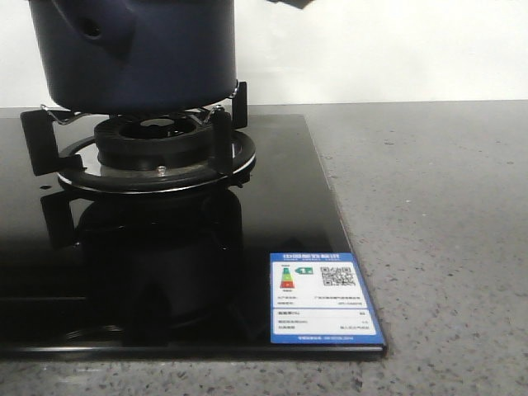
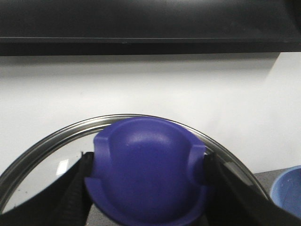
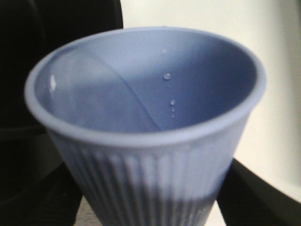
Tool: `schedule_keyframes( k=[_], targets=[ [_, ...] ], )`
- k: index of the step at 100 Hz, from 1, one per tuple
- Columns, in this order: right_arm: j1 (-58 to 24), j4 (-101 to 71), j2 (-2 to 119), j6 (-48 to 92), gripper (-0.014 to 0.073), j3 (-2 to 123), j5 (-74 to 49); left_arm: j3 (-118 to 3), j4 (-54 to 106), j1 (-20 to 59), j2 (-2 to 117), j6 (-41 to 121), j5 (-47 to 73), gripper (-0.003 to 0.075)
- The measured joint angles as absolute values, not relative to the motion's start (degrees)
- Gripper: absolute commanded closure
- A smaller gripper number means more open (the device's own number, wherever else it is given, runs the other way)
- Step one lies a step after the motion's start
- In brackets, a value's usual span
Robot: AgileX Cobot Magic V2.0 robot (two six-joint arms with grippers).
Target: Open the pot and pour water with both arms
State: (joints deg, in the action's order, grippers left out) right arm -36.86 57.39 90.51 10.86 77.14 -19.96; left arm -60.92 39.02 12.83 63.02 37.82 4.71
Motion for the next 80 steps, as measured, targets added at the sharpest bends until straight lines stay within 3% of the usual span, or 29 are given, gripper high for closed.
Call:
schedule_keyframes(
  k=[80],
  targets=[
    [-37.1, 84.8, 90.9, 10.9, 0.02, 77.3, -16.5, -60.9, 39.0, 12.8, 63.0, 37.8, 4.8, 0.0369]
  ],
)
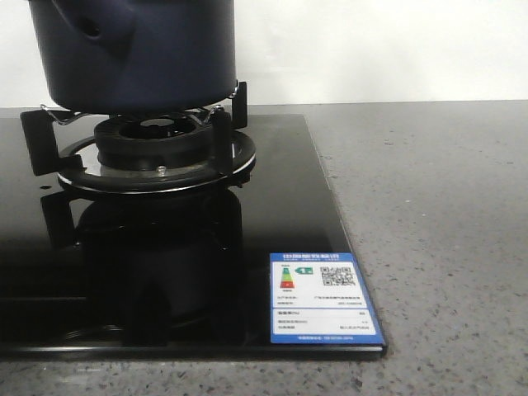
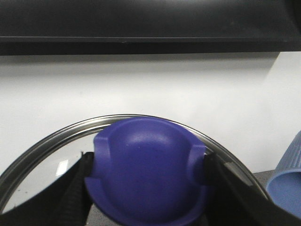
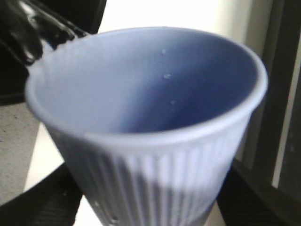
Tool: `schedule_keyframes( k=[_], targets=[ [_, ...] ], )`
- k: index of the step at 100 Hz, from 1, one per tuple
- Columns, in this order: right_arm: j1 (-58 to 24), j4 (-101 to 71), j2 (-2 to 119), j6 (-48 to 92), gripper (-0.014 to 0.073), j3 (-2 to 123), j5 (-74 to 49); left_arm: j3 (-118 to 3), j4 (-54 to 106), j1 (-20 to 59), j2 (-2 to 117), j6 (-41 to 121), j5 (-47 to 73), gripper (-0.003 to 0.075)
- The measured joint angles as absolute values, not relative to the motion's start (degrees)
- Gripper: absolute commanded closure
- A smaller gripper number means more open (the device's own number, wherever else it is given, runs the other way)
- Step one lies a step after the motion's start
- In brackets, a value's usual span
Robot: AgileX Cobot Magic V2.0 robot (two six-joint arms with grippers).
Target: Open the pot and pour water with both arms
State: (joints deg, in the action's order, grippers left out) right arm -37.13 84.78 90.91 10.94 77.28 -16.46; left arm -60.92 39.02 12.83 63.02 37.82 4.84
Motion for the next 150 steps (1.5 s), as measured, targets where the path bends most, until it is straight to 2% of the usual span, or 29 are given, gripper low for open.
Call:
schedule_keyframes(
  k=[32, 107, 133, 150],
  targets=[
    [-37.1, 93.3, 90.9, 10.9, 0.02, 77.5, -15.6, -60.9, 39.0, 12.8, 63.0, 37.8, 4.8, 0.0369],
    [-37.1, 94.2, 90.9, 9.8, 0.02, 77.5, -15.2, -60.9, 39.0, 12.8, 63.0, 37.8, 4.8, 0.0369],
    [-37.1, 94.2, 90.9, 3.6, 0.02, 77.5, -15.3, -60.9, 39.0, 12.8, 63.0, 37.8, 4.8, 0.0369],
    [-37.1, 93.3, 90.9, -5.1, 0.02, 77.5, -16.5, -60.9, 39.0, 12.8, 63.0, 37.8, 4.8, 0.0369]
  ],
)
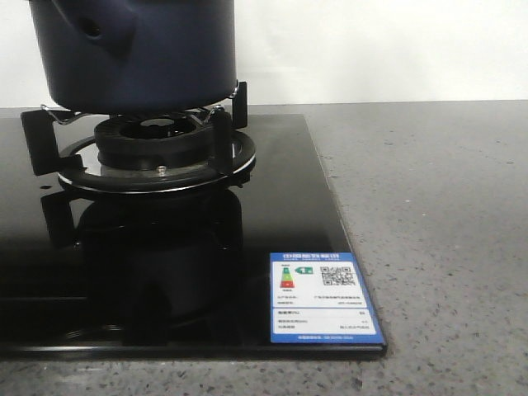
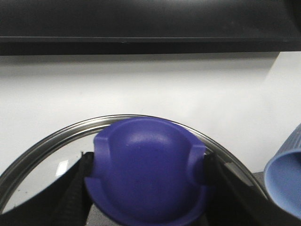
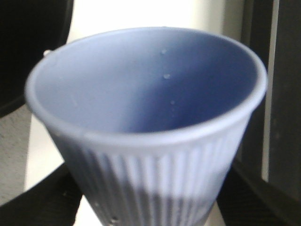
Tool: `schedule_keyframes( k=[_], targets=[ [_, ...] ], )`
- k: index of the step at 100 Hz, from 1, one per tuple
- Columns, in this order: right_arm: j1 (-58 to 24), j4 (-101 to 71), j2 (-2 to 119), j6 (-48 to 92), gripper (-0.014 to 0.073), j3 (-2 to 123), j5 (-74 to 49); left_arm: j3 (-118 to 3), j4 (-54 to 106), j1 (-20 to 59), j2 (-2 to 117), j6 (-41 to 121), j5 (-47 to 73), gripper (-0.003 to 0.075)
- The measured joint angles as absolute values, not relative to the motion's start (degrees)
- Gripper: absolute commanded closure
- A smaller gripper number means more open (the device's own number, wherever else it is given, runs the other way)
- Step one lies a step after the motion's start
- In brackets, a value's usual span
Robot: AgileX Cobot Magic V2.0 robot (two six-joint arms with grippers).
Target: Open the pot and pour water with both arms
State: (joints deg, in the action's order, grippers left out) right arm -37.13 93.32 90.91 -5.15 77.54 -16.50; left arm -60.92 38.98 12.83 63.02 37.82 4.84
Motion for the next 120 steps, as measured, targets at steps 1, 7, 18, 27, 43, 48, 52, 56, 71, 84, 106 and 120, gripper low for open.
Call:
schedule_keyframes(
  k=[1, 7, 18, 27, 43, 48, 52, 56, 71, 84, 106, 120],
  targets=[
    [-37.1, 93.2, 90.9, -5.6, 0.02, 77.5, -16.8, -60.9, 39.0, 12.8, 63.0, 37.8, 4.8, 0.0369],
    [-37.1, 92.5, 90.9, -9.4, 0.02, 77.5, -18.0, -60.9, 39.0, 12.8, 63.0, 37.8, 4.8, 0.0369],
    [-37.1, 91.5, 90.8, -17.9, 0.02, 77.5, -20.9, -60.9, 39.0, 12.8, 63.0, 37.8, 4.8, 0.0369],
    [-37.1, 90.7, 90.3, -28.1, 0.02, 77.5, -22.6, -60.9, 39.0, 12.8, 63.0, 37.8, 4.8, 0.0369],
    [-34.2, 88.5, 87.8, -47.3, 0.02, 77.5, -22.8, -60.9, 39.0, 12.8, 63.0, 37.8, 4.8, 0.0369],
    [-32.7, 88.2, 86.4, -52.0, 0.02, 76.8, -22.2, -60.9, 39.0, 12.8, 63.0, 37.8, 4.8, 0.0369],
    [-31.4, 88.1, 85.5, -55.9, 0.02, 76.0, -21.1, -60.9, 39.0, 12.8, 63.0, 37.8, 4.8, 0.037],
    [-29.9, 88.1, 84.4, -59.6, 0.02, 74.8, -19.8, -60.9, 39.0, 12.8, 63.0, 37.8, 4.8, 0.0369],
    [-24.4, 88.0, 80.5, -69.0, 0.02, 68.9, -14.0, -60.9, 38.9, 12.8, 63.0, 37.8, 4.8, 0.0369],
    [-21.0, 88.0, 77.7, -73.8, 0.02, 63.7, -10.8, -60.9, 38.9, 12.8, 63.0, 37.8, 4.8, 0.0369],
    [-18.5, 88.0, 72.9, -76.8, 0.0202, 58.3, -9.4, -60.9, 38.9, 12.8, 63.0, 37.8, 4.9, 0.037],
    [-17.2, 88.1, 70.5, -78.5, 0.0202, 55.3, -9.0, -60.9, 38.9, 12.8, 63.0, 37.8, 4.9, 0.037]
  ],
)
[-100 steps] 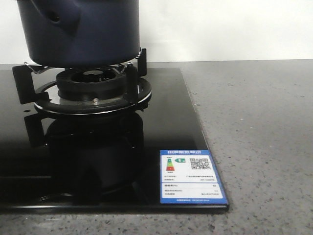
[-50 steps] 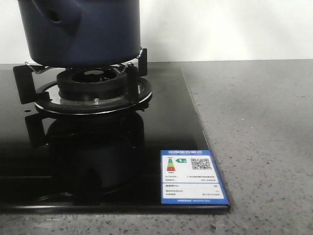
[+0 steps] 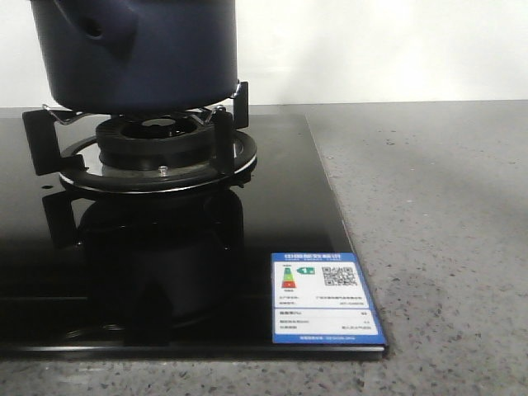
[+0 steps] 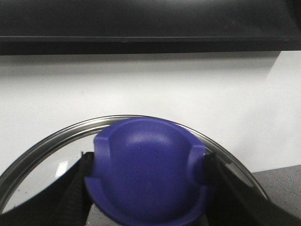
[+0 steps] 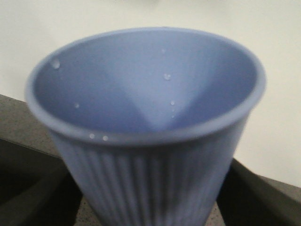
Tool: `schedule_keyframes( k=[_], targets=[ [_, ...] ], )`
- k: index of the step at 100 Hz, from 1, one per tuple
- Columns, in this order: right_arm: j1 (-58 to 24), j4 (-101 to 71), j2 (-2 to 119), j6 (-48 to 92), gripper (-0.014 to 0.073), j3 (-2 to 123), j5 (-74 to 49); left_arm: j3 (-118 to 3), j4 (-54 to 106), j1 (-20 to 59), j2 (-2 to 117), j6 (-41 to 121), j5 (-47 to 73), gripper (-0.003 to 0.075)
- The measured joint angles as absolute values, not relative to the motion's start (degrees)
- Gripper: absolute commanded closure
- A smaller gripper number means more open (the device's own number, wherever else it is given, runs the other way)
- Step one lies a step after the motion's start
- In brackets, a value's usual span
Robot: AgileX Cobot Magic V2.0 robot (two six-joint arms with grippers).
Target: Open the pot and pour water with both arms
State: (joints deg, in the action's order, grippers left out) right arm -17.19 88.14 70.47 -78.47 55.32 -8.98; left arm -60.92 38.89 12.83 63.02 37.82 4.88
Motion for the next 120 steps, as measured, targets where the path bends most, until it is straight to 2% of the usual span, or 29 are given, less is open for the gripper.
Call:
schedule_keyframes(
  k=[25, 47, 75, 93, 120],
  targets=[
    [-12.7, 88.1, 66.8, -83.5, 0.0202, 48.5, -5.8, -60.9, 38.9, 12.8, 63.0, 37.8, 4.9, 0.037],
    [-8.4, 88.5, 66.0, -84.2, 0.0202, 44.1, 3.9, -60.9, 38.9, 12.8, 63.0, 37.8, 4.9, 0.037],
    [-4.0, 87.2, 73.1, -83.5, 0.0202, 44.2, 11.9, -60.9, 38.9, 12.8, 63.0, 37.8, 4.9, 0.037],
    [-3.4, 74.0, 78.8, -69.8, 0.0202, 46.7, 16.9, -60.9, 38.9, 12.8, 63.0, 37.8, 4.9, 0.037],
    [-1.9, 49.5, 88.1, -45.9, 0.0202, 48.1, 30.7, -60.9, 38.9, 12.8, 63.0, 37.8, 4.9, 0.0369]
  ],
)
